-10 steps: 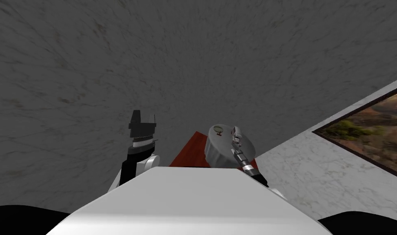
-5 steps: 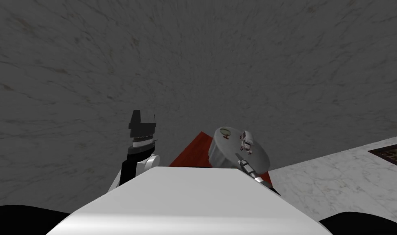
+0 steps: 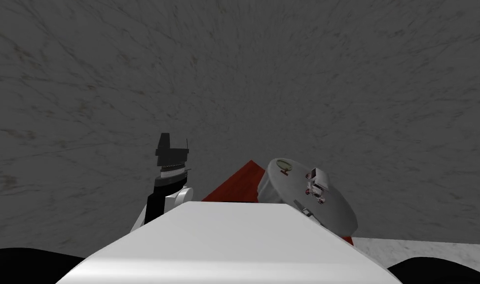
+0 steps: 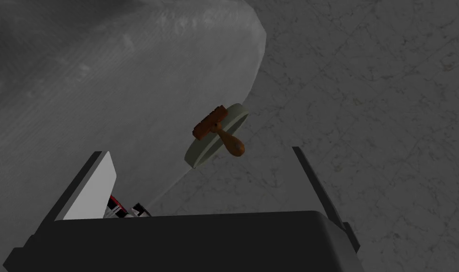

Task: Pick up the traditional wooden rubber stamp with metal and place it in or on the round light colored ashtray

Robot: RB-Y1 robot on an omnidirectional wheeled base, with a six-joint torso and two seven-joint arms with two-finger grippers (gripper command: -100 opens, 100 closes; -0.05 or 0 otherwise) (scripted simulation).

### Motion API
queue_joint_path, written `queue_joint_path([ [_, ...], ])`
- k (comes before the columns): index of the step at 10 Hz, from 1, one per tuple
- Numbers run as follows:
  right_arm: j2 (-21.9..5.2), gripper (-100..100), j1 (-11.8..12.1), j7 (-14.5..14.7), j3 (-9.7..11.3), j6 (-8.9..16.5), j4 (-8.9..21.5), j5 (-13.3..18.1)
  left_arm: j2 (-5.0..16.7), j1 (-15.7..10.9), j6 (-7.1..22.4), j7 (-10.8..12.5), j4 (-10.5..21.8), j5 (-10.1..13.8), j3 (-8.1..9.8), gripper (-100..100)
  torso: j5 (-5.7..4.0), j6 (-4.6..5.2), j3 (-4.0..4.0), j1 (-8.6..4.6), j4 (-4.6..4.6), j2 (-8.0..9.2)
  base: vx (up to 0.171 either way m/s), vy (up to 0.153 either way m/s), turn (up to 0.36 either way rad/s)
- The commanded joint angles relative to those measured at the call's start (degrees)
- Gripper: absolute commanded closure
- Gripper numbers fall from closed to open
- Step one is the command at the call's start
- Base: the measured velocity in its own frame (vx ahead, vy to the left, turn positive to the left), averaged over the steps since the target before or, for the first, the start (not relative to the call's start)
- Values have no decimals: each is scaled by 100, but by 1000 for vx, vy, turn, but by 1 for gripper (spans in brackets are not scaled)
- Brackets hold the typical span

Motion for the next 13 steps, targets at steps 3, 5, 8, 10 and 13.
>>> queue_joint_path([
  [3, -362, -100, 221, -192, -51, 85, 422, 470, 0, 1, 0, 0, 0, 0, 1, 0, 0, 6, -1, -1, -1, -2, -10, 1, 350],
  [5, -494, -100, 324, -259, -78, 97, 715, 679, 0, 1, 0, 0, 0, 0, 1, 0, 1, 8, -2, -1, -1, -2, -9, 1, 276],
  [8, -618, -100, 422, -323, -104, 107, 1005, 884, 0, 0, 0, 0, 0, 0, 0, 0, 0, 1, -1, -1, 0, -1, -12, -4, 264],
  [10, -731, -100, 515, -382, -129, 113, 1239, 1087, 0, 0, 0, 0, 0, 0, 0, 0, 0, -1, -1, -4, 0, -3, -12, -6, 306],
  [13, -927, -100, 682, -490, -174, 116, 1694, 1479, 1, 1, 0, 0, 0, 0, 1, 0, -1, 1, -1, -10, 0, -1, -17, -14, 377],
])
